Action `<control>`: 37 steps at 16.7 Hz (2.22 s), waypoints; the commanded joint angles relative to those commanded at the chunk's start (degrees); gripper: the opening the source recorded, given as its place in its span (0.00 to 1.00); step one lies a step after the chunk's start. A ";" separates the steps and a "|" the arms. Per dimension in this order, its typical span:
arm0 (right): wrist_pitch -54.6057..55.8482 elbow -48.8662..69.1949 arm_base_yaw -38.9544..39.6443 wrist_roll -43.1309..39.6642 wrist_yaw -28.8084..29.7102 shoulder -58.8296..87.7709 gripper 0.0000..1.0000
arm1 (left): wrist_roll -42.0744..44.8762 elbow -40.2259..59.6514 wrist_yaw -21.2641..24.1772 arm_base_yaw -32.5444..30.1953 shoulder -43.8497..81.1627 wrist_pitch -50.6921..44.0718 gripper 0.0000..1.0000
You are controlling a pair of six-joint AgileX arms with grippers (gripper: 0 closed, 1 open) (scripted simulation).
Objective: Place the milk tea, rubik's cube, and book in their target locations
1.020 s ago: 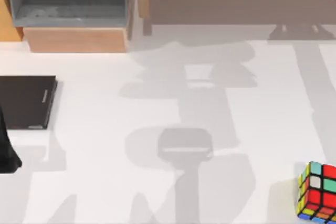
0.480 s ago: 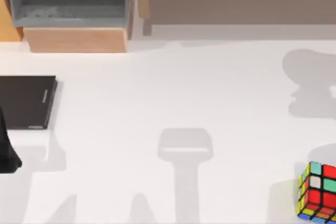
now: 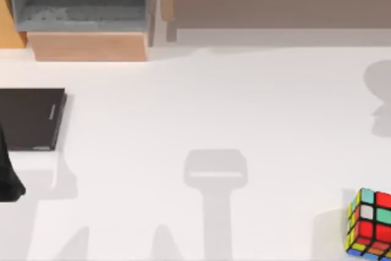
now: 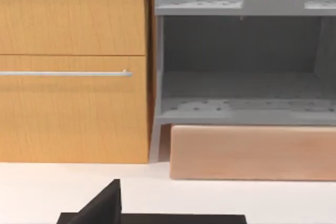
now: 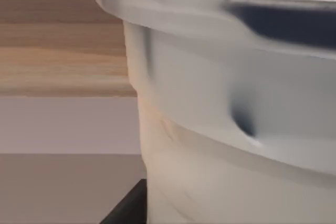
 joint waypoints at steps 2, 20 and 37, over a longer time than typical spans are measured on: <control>0.60 0.04 -0.08 -0.03 0.03 0.62 0.00 | 0.00 0.00 0.00 0.00 0.00 0.00 1.00; 6.62 0.17 -0.27 -0.12 -0.04 6.81 0.53 | 0.00 0.00 0.00 0.00 0.00 0.00 1.00; 7.21 -0.80 -0.49 -0.08 -0.44 6.40 1.00 | 0.00 0.00 0.00 0.00 0.00 0.00 1.00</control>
